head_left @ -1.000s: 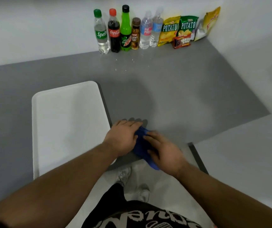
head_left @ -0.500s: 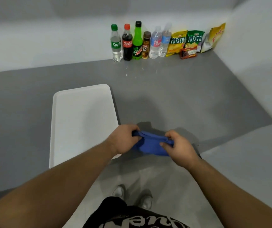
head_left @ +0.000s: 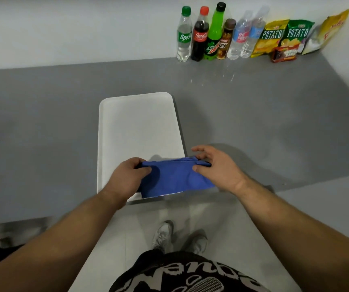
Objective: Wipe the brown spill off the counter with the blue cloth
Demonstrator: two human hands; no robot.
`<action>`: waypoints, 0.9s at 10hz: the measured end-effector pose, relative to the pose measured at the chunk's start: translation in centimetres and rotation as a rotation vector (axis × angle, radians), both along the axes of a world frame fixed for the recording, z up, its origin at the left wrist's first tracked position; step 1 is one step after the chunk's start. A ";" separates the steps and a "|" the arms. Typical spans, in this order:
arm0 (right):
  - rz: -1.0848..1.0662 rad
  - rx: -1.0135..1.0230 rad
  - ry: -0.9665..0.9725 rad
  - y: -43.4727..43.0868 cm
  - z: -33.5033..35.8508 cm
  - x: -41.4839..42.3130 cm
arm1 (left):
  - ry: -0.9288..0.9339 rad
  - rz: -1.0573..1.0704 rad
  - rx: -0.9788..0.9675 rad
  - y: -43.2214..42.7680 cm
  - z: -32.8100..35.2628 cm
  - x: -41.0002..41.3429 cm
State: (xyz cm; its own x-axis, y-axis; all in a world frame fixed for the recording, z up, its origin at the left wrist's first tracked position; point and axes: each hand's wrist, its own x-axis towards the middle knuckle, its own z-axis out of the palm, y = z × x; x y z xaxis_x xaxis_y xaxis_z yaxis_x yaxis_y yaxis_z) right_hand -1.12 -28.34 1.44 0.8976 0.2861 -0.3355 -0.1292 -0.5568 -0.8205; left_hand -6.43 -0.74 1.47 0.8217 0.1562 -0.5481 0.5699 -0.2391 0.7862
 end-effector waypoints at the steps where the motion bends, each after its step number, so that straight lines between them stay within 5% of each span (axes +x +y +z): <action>1: 0.006 -0.037 0.025 1.7 -0.9 -0.3 | 0.008 -0.051 0.138 1.2 -0.9 -0.5; 3: -0.025 -0.148 -0.095 3.0 -1.9 -1.7 | -0.091 -0.349 0.661 1.8 -1.2 -0.7; 5: 0.222 -0.392 -0.668 4.0 -1.6 -4.0 | -0.453 -0.676 0.770 1.4 -1.2 -2.4; 7: 0.325 -0.515 -0.515 4.7 -1.4 -5.2 | -0.450 -0.814 0.793 1.2 -1.5 -1.9; 9: 0.133 -0.442 -0.499 0.7 0.6 -4.5 | -0.500 -0.829 0.799 -0.3 0.0 1.0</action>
